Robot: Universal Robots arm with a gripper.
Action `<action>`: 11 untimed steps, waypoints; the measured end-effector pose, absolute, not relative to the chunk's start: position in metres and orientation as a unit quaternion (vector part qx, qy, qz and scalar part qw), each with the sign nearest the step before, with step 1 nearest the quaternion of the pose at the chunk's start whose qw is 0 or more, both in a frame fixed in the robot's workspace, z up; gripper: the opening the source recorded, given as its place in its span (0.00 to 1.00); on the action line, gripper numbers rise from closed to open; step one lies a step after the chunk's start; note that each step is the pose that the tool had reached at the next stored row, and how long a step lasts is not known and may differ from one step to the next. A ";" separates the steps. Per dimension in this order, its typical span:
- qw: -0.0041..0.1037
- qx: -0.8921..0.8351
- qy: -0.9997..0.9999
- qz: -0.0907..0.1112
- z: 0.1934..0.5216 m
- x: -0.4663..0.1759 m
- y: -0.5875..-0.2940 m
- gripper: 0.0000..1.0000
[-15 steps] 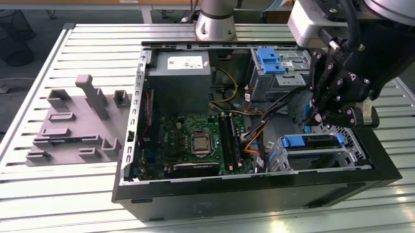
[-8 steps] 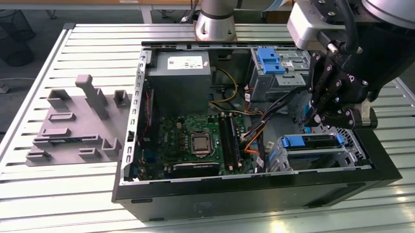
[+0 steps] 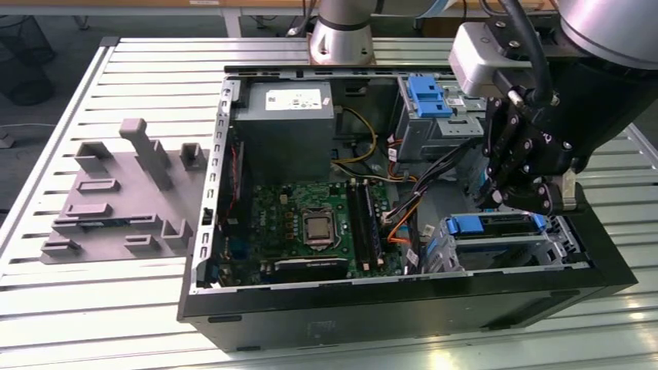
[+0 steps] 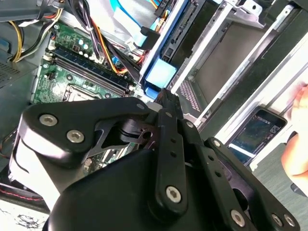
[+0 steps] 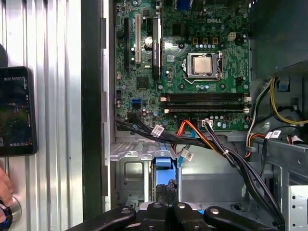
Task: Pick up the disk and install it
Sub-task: 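Insert the disk into the insertion slot, then insert the first disk wire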
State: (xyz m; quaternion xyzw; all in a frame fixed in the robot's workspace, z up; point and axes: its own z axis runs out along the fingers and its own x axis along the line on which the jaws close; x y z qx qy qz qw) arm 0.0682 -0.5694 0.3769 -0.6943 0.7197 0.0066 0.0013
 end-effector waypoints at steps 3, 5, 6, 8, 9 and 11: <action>0.001 -0.694 0.720 0.007 0.376 0.068 -0.569 0.11; 0.001 -0.694 0.720 0.007 0.376 0.068 -0.569 0.11; 0.001 -0.694 0.720 0.007 0.376 0.068 -0.569 0.11; 0.001 -0.694 0.720 0.007 0.376 0.068 -0.569 0.11; 0.001 -0.694 0.720 0.007 0.376 0.068 -0.569 0.11; 0.001 -0.694 0.720 0.007 0.376 0.068 -0.569 0.11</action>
